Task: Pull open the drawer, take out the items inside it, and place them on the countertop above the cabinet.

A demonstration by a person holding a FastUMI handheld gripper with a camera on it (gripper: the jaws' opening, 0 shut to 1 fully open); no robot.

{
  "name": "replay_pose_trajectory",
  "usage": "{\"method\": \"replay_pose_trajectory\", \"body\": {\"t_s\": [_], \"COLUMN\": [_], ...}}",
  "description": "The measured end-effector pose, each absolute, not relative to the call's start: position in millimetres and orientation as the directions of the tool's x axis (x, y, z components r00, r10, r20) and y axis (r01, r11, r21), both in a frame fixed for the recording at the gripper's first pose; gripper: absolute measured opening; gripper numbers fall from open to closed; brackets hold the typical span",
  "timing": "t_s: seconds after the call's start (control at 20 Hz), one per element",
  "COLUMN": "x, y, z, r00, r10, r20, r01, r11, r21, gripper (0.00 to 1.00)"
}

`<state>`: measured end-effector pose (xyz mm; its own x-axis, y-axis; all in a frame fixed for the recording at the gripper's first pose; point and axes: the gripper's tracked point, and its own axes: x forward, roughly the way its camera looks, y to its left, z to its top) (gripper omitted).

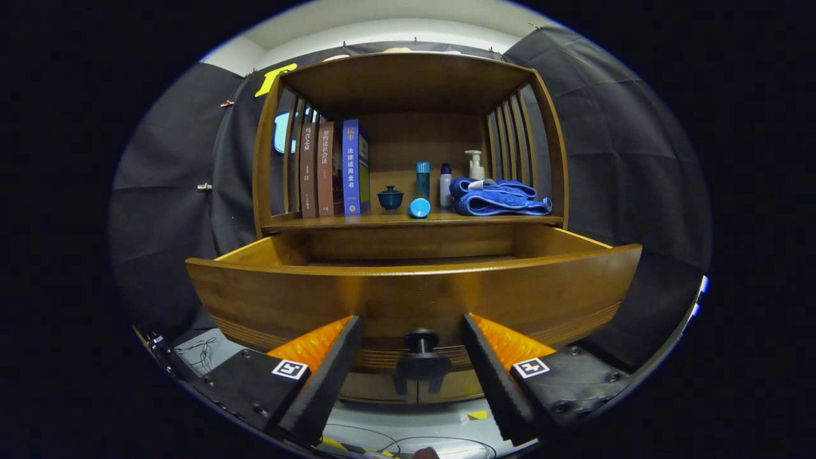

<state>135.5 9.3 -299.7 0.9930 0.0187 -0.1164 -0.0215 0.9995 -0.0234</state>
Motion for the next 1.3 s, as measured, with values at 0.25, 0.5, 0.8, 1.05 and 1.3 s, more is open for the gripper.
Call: {"method": "replay_pose_trajectory", "body": {"t_s": [0.25, 0.5, 0.8, 1.05, 1.3], "x": [162, 194, 232, 263, 285], "y": [11, 14, 16, 18, 19], "z": [-294, -297, -300, -300, -303], "r00": [0.994, 0.992, 0.991, 0.992, 0.991], "r10": [0.018, 0.017, 0.011, 0.011, 0.009], "r20": [-0.109, -0.124, -0.13, -0.125, -0.132], "r01": [-0.021, -0.02, -0.016, -0.016, -0.015], "r11": [0.999, 1.0, 0.999, 0.999, 0.999], "r21": [-0.028, -0.021, -0.04, -0.043, -0.045], "gripper": [1.0, 1.0, 1.0, 1.0, 1.0]}}
